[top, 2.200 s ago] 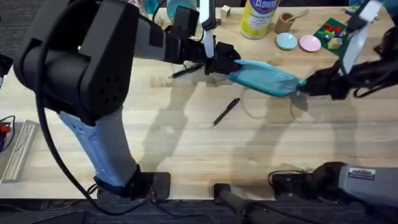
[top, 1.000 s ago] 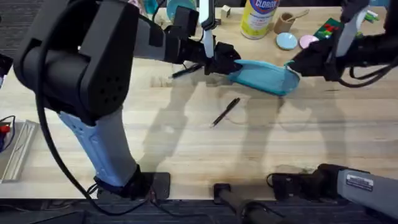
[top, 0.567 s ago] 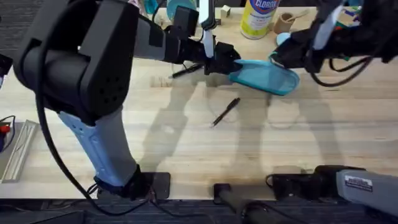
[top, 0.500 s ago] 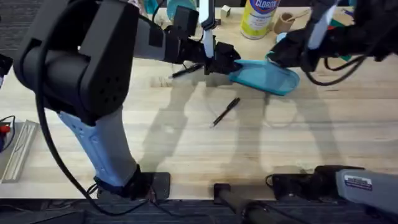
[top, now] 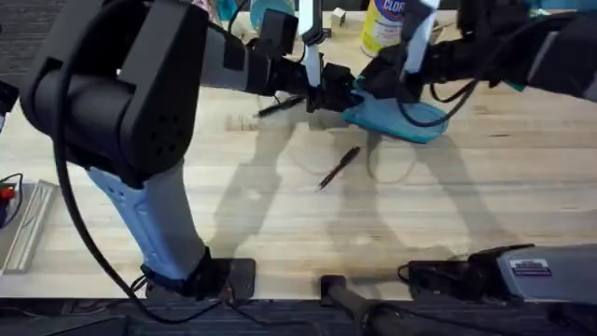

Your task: Unzip the bag, pick up the pens from the table one at a time and place them inside, then zip the bag closed.

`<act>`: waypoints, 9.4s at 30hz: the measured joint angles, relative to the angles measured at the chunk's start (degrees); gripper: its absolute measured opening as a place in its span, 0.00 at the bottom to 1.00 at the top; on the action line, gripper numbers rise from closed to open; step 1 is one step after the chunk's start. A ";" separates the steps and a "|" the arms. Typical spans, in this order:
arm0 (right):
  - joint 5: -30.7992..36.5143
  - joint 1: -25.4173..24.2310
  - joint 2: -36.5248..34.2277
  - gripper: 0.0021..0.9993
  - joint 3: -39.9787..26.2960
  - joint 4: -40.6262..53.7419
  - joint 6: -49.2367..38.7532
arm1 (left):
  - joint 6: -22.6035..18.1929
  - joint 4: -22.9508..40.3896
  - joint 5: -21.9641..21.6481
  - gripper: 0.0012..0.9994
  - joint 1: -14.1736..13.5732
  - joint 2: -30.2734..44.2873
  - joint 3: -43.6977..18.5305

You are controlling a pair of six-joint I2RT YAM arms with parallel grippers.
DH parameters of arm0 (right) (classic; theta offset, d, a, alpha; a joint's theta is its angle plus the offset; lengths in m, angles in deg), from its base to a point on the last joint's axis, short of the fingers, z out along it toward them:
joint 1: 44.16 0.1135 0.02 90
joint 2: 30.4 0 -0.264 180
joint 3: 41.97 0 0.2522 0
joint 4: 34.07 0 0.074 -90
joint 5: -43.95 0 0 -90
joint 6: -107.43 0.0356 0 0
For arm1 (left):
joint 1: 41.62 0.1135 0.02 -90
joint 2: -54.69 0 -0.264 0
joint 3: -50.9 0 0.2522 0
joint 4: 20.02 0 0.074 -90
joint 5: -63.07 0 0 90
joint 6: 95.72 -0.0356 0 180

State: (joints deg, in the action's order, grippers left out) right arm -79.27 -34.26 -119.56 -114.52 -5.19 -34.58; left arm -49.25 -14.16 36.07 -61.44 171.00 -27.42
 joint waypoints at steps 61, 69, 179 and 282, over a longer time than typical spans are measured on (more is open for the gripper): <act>6.70 -1.84 17.59 1.00 -1.40 18.80 9.17 | 0.22 0.13 2.19 0.99 -0.02 0.00 -0.01; 7.54 -1.84 17.59 1.00 -1.40 18.81 9.17 | 0.71 -0.28 2.11 0.99 -0.02 0.00 -0.01; 23.94 -3.63 -2.20 0.03 -42.44 63.04 19.75 | 26.62 47.60 -22.34 0.99 -0.02 -36.50 -0.31; 21.40 -3.81 -11.85 1.00 -20.48 44.65 14.68 | 26.64 47.60 -22.34 0.99 -0.02 -36.50 -0.31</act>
State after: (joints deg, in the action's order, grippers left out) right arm -57.86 -38.07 -131.41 -135.00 39.46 -19.89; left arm -22.61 33.44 13.73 -61.46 134.50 -27.74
